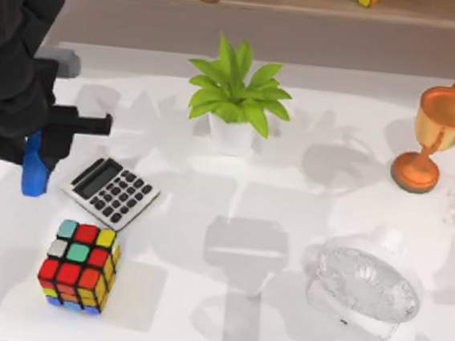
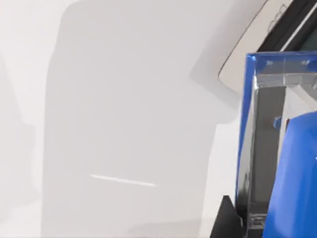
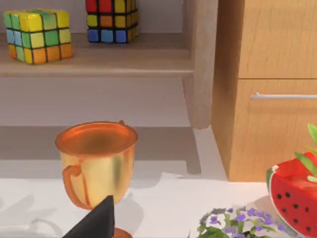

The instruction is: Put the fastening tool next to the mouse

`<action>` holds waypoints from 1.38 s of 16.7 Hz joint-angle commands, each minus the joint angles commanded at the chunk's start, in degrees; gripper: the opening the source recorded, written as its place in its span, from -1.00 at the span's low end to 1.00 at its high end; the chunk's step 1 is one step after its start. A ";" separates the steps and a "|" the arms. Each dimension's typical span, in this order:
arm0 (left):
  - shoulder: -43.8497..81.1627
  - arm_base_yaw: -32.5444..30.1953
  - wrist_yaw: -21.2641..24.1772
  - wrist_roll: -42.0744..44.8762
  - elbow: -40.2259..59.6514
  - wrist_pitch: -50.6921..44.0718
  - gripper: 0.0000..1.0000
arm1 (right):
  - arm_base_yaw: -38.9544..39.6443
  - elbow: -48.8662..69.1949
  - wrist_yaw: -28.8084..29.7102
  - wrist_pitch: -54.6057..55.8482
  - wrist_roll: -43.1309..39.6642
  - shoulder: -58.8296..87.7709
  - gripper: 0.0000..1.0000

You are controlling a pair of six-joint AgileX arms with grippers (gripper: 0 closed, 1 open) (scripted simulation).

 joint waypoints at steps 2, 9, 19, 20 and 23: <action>2.04 6.59 -0.47 8.13 -0.57 -0.25 -1.00 | 0.00 0.00 0.00 0.00 0.00 0.00 1.00; 4.87 16.89 -0.69 19.60 -1.67 0.80 -1.00 | 0.00 0.00 0.00 0.00 0.00 0.00 1.00; 5.27 16.21 -1.10 20.33 -1.52 0.15 -1.00 | 0.00 0.00 0.00 0.00 0.00 0.00 1.00; 5.38 16.09 -1.30 20.48 -1.56 -0.12 -1.00 | 0.00 0.00 0.00 0.00 0.00 0.00 1.00; 5.65 15.71 -2.25 20.92 -1.77 -0.87 -1.00 | 0.00 0.00 0.00 0.00 0.00 0.00 1.00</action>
